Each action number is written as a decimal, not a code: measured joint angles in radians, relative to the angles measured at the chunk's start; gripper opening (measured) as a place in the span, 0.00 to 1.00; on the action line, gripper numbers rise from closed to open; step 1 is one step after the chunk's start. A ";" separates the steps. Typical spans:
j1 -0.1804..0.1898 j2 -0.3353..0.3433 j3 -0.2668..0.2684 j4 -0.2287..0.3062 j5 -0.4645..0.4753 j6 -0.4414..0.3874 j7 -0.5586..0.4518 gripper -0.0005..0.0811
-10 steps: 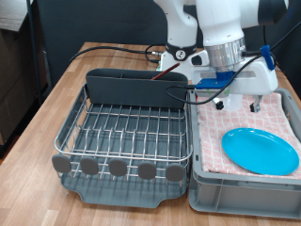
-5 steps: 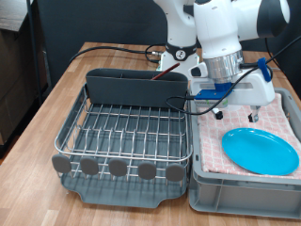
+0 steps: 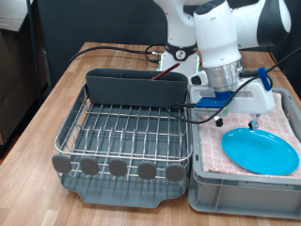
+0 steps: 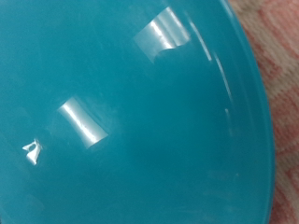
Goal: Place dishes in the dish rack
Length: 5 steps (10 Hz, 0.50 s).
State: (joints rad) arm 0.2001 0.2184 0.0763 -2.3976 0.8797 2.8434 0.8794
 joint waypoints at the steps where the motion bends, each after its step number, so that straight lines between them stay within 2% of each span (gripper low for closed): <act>1: -0.001 0.010 0.007 0.005 0.020 0.017 -0.022 0.99; 5: -0.001 0.042 0.020 0.011 0.050 0.073 -0.072 0.99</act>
State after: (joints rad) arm 0.1994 0.2601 0.0966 -2.3863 0.9295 2.9160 0.8073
